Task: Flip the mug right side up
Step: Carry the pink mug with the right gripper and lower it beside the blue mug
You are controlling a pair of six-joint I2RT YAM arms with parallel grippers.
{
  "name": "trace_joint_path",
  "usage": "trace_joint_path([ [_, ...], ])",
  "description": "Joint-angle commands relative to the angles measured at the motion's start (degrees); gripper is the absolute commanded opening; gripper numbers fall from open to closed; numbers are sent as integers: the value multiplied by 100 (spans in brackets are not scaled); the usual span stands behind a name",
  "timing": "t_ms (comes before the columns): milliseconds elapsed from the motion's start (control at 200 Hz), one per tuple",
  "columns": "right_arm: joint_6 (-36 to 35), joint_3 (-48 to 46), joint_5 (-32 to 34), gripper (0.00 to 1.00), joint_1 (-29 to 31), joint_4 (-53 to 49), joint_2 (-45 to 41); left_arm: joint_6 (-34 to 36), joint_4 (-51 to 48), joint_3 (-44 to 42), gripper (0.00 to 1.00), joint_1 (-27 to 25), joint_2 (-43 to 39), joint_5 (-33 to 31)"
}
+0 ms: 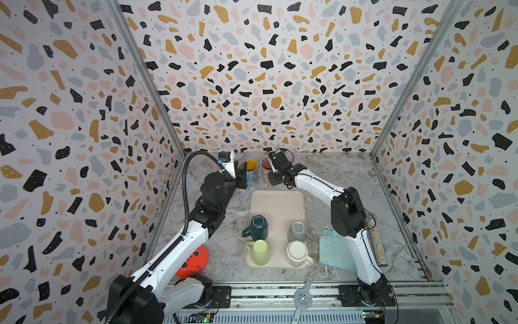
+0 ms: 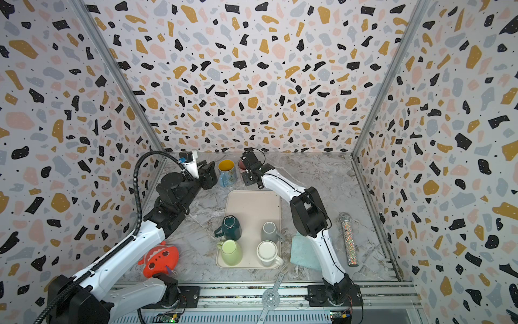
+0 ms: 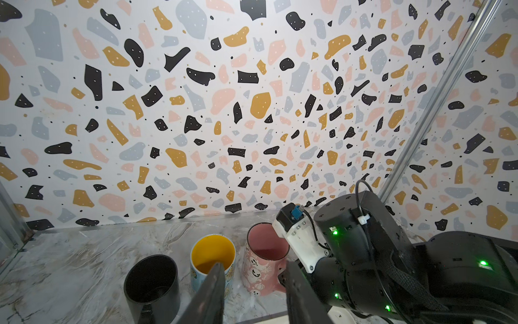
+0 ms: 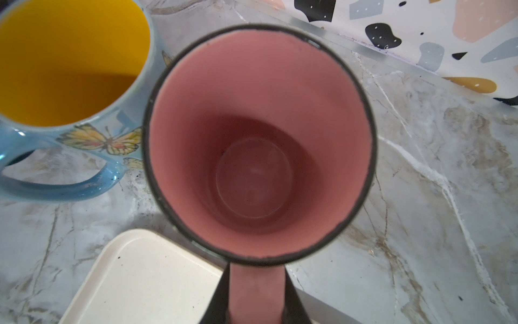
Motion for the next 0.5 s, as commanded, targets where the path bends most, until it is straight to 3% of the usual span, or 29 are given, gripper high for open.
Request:
trace_joint_path([
  [0, 45, 385, 214, 0, 62, 355, -131, -33, 277, -41, 37, 38, -22, 40],
  [400, 75, 400, 163, 0, 91, 249, -64, -37, 300, -63, 37, 65, -22, 20],
  [491, 88, 396, 145, 11, 99, 231, -73, -44, 299, -62, 37, 74, -14, 25],
])
